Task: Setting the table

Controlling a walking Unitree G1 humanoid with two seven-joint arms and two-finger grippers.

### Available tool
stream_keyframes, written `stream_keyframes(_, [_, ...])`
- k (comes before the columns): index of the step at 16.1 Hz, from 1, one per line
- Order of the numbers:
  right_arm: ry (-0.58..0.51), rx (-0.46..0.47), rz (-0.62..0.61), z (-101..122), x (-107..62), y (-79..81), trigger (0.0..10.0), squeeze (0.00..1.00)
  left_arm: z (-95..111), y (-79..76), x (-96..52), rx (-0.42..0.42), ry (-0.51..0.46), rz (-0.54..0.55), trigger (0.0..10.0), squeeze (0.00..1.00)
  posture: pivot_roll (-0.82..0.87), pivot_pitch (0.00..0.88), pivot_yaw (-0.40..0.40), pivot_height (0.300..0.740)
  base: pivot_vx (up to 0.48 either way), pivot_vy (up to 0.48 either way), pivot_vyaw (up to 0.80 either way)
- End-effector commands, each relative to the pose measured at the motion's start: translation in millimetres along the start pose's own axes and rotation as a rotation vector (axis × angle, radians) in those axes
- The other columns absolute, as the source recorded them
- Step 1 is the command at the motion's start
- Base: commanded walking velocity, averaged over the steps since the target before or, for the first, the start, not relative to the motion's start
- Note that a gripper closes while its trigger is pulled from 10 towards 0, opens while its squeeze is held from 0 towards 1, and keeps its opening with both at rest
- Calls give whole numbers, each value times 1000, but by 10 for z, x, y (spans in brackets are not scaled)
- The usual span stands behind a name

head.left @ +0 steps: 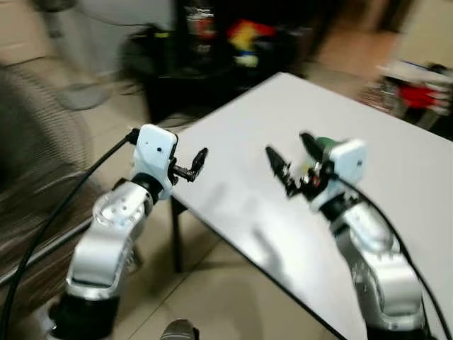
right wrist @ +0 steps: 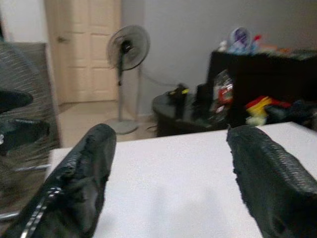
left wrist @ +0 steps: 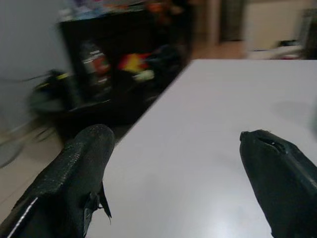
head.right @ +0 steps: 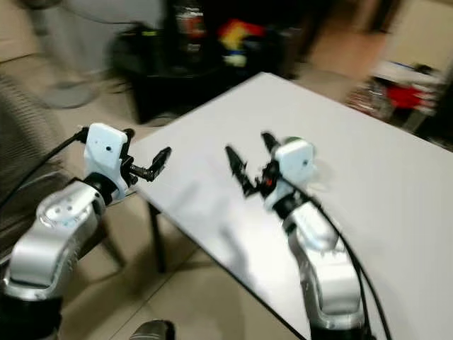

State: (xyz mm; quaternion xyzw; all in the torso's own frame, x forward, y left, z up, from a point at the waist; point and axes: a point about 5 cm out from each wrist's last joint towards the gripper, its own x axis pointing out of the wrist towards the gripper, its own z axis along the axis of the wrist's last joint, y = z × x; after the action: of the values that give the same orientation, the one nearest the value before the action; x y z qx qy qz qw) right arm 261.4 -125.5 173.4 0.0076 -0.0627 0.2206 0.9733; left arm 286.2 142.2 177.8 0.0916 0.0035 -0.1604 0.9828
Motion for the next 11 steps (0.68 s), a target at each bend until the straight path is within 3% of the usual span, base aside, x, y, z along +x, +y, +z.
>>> stream_keyframes(1, [-2,-15,-28,42,-19,-22,10000,1000,32,-6,-13,11,-14,23,10000,0,64,0,-29,740,0,0,800])
stream_keyframes(4, [24,-1,-111,-61,-15,-118,10000,1000,12,33,-68,59,-16,73,10000,0,86,0,-41,740,0,0,800])
stream_keyframes(6, [41,1,-145,-93,-18,-152,10000,1000,-16,65,-81,46,-6,103,10000,0,91,0,-44,740,0,0,800])
stream_keyframes(11, [64,14,-189,-135,-29,-151,10000,1000,-54,44,-88,55,14,63,10000,0,82,0,-32,740,0,0,800])
